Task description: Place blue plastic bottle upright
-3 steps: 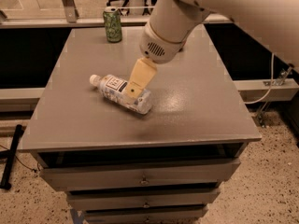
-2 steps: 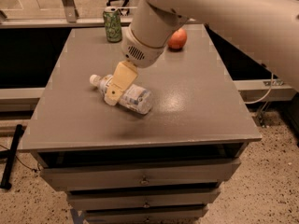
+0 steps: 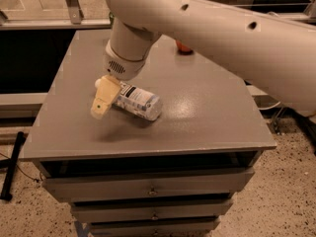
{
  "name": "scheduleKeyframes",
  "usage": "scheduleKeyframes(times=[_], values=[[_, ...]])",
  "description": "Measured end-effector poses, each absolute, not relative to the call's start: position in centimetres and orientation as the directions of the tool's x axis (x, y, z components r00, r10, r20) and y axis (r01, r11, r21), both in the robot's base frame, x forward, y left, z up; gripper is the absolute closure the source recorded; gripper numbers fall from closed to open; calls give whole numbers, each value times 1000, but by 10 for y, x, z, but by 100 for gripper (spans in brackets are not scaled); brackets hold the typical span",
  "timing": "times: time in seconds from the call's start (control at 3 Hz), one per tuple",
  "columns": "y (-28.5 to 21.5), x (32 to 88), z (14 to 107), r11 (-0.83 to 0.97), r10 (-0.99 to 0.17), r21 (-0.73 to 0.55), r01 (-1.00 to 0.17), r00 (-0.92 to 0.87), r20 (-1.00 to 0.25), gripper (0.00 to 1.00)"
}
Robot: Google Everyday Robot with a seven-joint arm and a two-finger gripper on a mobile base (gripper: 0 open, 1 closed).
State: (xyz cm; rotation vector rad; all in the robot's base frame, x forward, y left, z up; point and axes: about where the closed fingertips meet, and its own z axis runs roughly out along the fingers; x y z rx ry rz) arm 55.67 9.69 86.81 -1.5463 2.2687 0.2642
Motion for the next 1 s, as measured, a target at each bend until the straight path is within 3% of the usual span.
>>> scheduleKeyframes(times=[0.67, 1.0], values=[[100, 579, 835, 360, -896, -98, -928, -315, -312, 0], [95, 587, 828, 367, -902, -111, -924, -324, -284, 16]])
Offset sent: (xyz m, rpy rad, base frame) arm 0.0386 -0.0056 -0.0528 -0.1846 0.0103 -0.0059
